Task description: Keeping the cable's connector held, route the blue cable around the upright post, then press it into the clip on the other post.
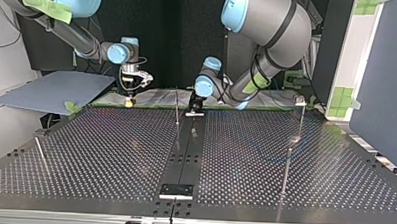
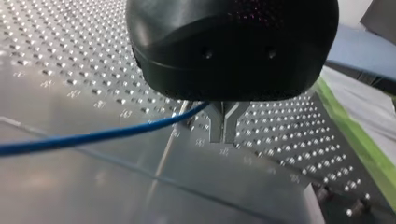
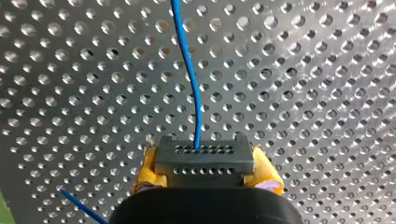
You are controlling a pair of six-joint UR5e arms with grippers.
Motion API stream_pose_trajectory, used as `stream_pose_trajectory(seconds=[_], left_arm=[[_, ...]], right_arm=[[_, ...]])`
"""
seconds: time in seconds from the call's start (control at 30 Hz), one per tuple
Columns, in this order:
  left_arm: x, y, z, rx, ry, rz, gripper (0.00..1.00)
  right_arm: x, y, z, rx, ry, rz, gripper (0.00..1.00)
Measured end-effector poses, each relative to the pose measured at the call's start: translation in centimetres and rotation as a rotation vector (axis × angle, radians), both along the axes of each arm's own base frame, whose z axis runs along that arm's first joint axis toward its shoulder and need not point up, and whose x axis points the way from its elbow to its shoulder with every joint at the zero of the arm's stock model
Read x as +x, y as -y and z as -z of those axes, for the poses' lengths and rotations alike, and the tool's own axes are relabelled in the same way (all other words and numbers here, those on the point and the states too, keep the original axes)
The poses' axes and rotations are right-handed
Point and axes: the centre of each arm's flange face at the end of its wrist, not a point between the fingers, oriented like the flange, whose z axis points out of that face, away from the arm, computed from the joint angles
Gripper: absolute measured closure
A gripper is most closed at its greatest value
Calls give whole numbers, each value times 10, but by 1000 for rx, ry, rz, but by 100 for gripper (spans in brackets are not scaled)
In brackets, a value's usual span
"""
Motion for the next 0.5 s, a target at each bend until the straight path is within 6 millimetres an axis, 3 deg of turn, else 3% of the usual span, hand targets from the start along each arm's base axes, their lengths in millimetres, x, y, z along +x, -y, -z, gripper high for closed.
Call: stream_pose_trajectory(seconds=[0.5], left_arm=[[7,-5,-3,33,43,-32,100]], right_arm=[[-6,16,-7,-22,11,-22,100]])
